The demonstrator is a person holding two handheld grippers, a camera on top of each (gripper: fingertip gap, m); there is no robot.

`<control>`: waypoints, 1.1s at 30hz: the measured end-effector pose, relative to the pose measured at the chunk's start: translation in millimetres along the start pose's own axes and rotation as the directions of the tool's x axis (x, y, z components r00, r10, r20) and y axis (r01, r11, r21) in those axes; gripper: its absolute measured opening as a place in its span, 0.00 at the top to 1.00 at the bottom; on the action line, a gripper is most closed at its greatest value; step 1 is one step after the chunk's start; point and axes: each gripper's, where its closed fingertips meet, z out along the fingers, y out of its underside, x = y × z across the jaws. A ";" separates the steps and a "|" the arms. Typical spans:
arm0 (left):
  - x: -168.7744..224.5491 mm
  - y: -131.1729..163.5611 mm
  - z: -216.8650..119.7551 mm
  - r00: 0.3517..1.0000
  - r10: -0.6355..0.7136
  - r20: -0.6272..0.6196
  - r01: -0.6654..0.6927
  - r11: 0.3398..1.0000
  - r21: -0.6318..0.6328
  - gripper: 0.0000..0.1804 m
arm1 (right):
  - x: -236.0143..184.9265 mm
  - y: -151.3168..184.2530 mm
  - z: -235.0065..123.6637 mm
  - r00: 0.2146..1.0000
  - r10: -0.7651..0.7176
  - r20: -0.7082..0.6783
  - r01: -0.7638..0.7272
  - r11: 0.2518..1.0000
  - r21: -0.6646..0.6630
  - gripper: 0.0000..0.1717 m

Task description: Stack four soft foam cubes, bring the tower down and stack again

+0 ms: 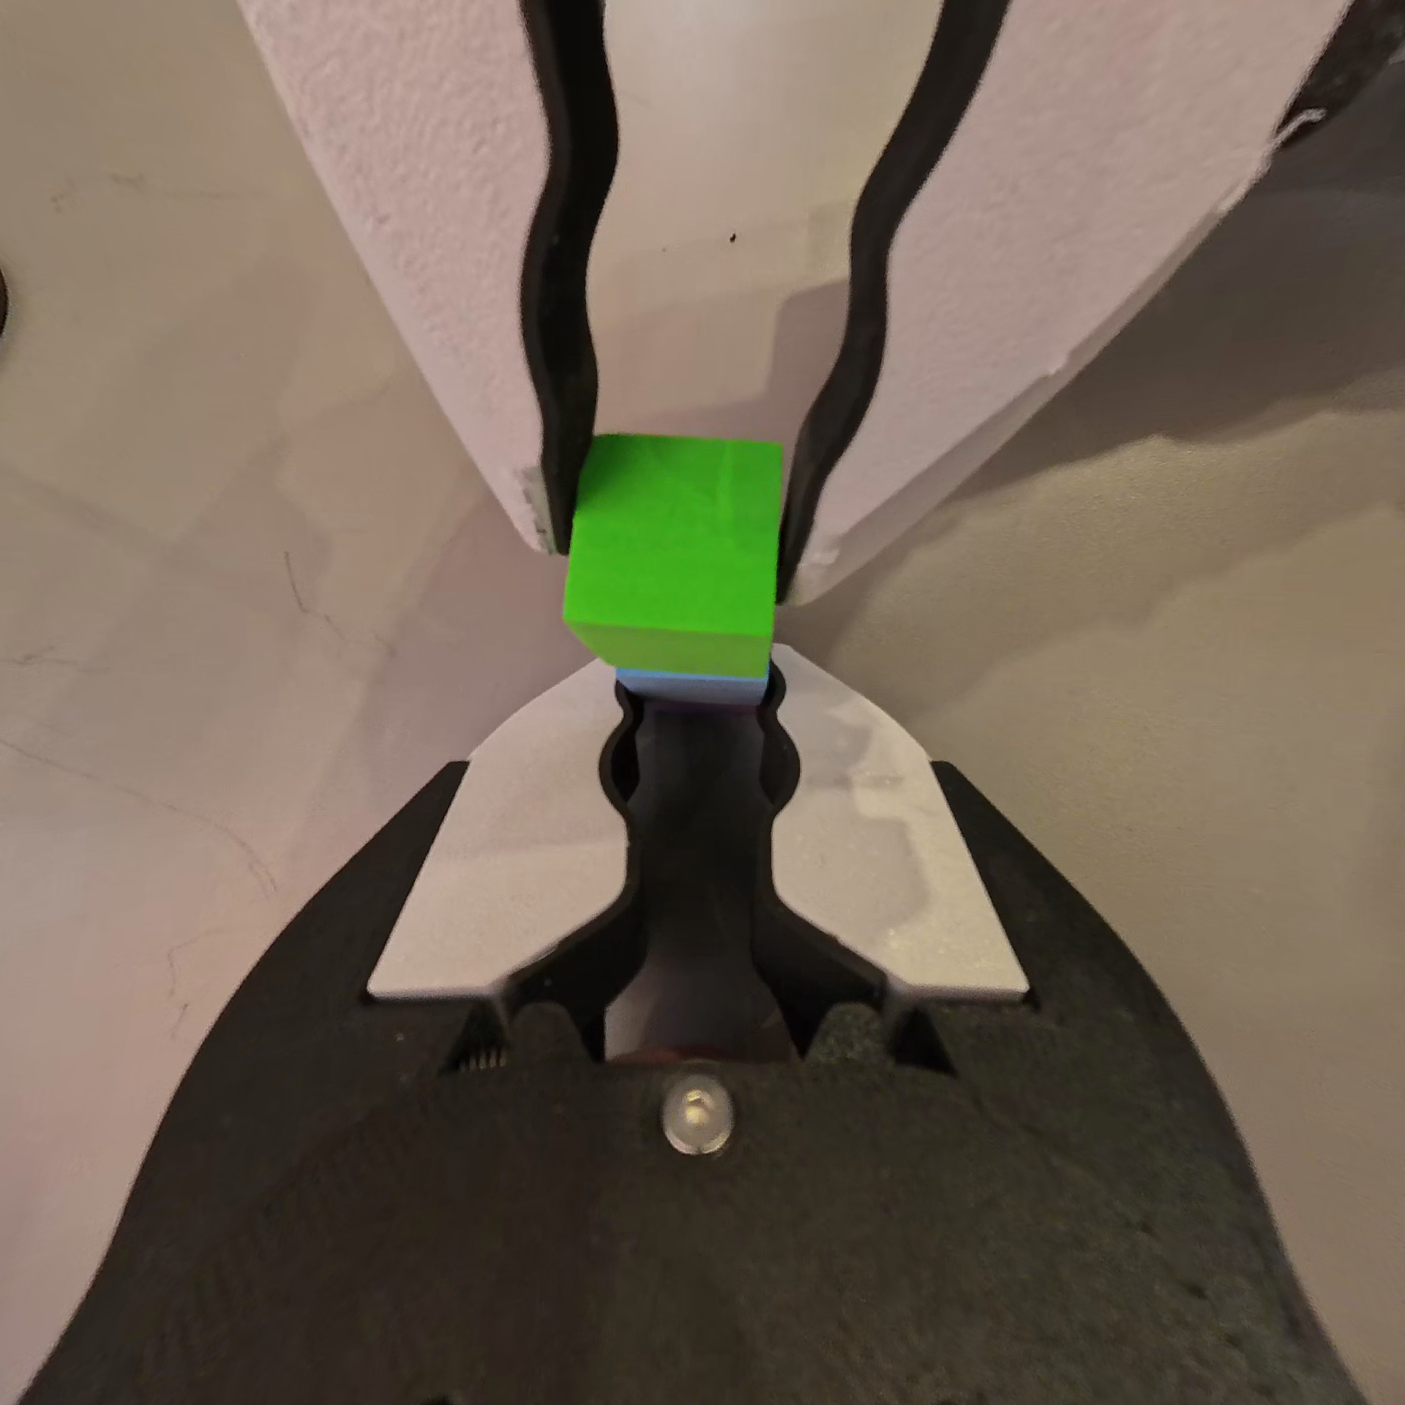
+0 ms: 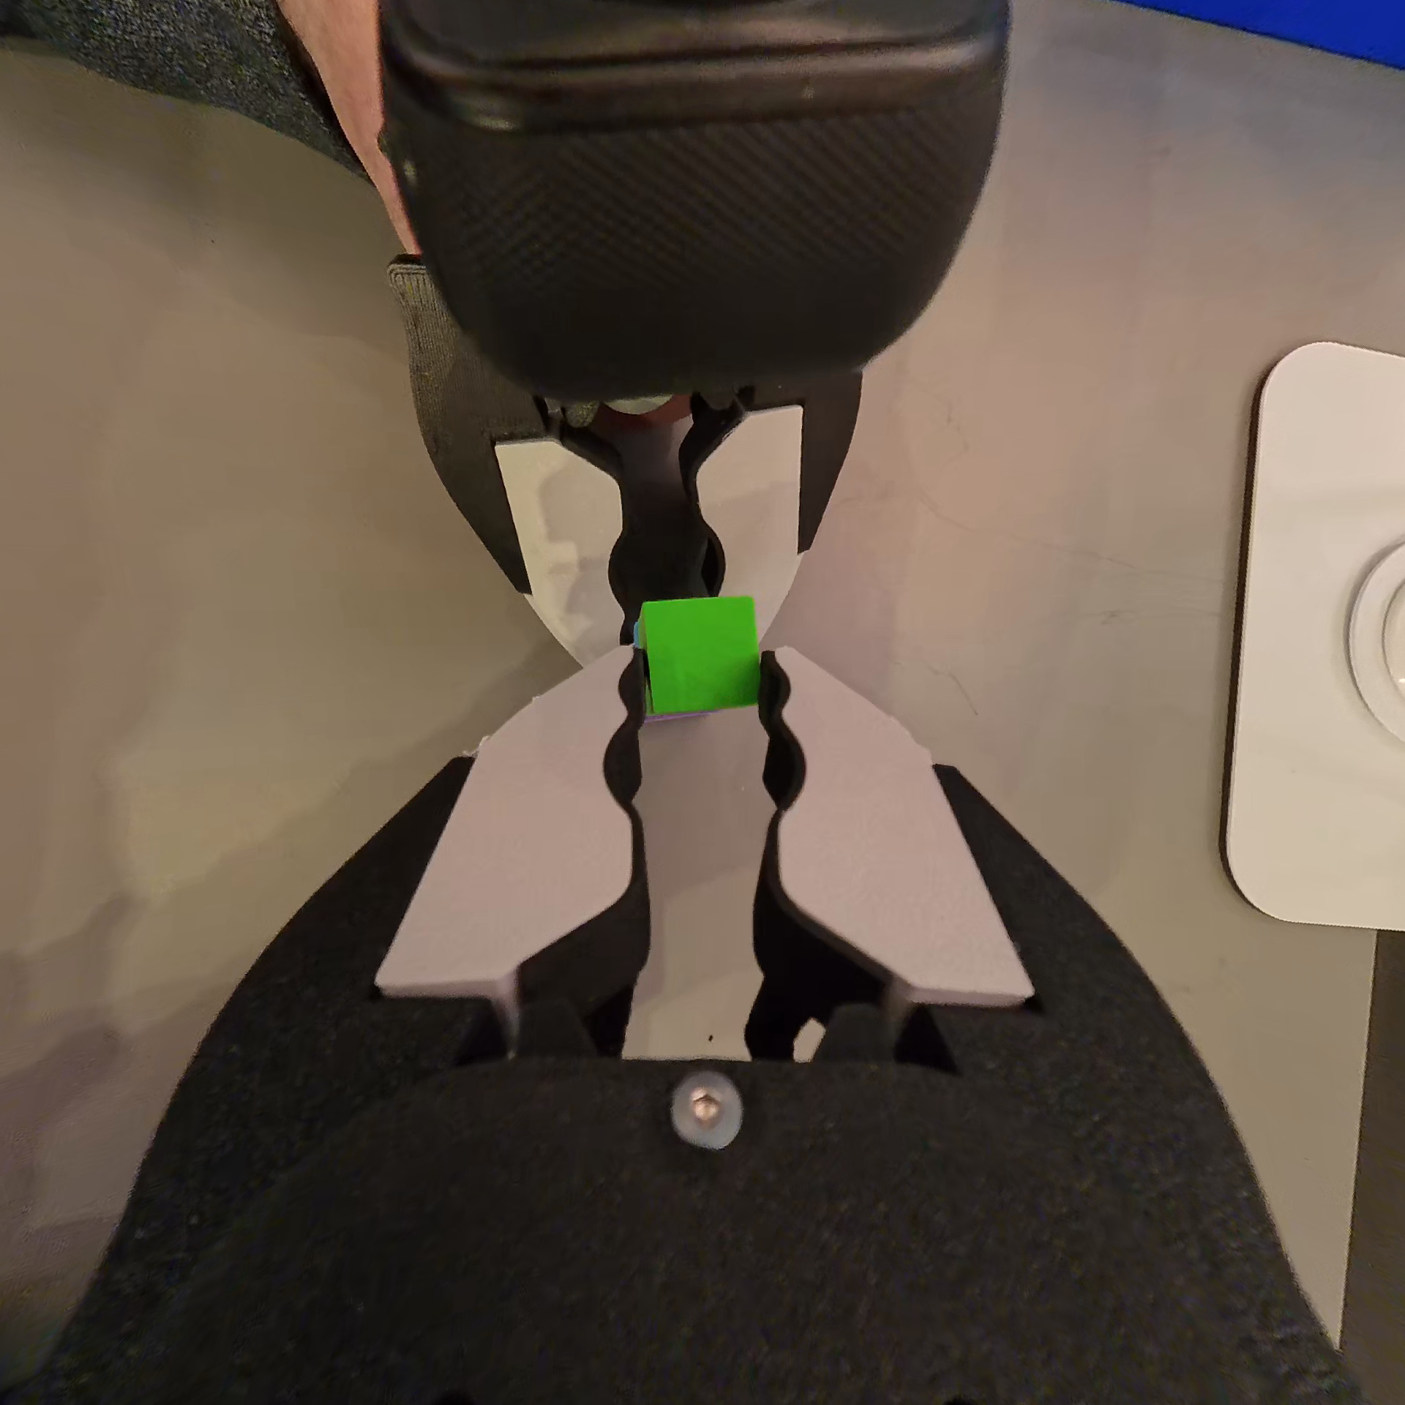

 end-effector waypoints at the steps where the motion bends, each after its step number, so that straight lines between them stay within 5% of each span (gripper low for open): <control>1: 0.0 0.0 0.0 1.000 0.000 0.000 0.000 1.000 0.000 0.84 | 0.0 0.0 0.0 1.000 0.000 0.001 0.000 1.000 0.000 0.84; 19: -0.2 0.5 -0.3 1.000 -0.002 -0.003 0.002 1.000 -0.001 0.84 | -1.3 -0.8 1.6 1.000 -0.003 0.010 0.003 1.000 0.005 0.81; 33: 2.3 7.2 -13.1 0.999 -0.040 -0.021 0.041 0.999 0.027 0.57 | 9.5 6.5 -28.7 0.995 0.069 -0.072 -0.065 0.996 0.054 0.77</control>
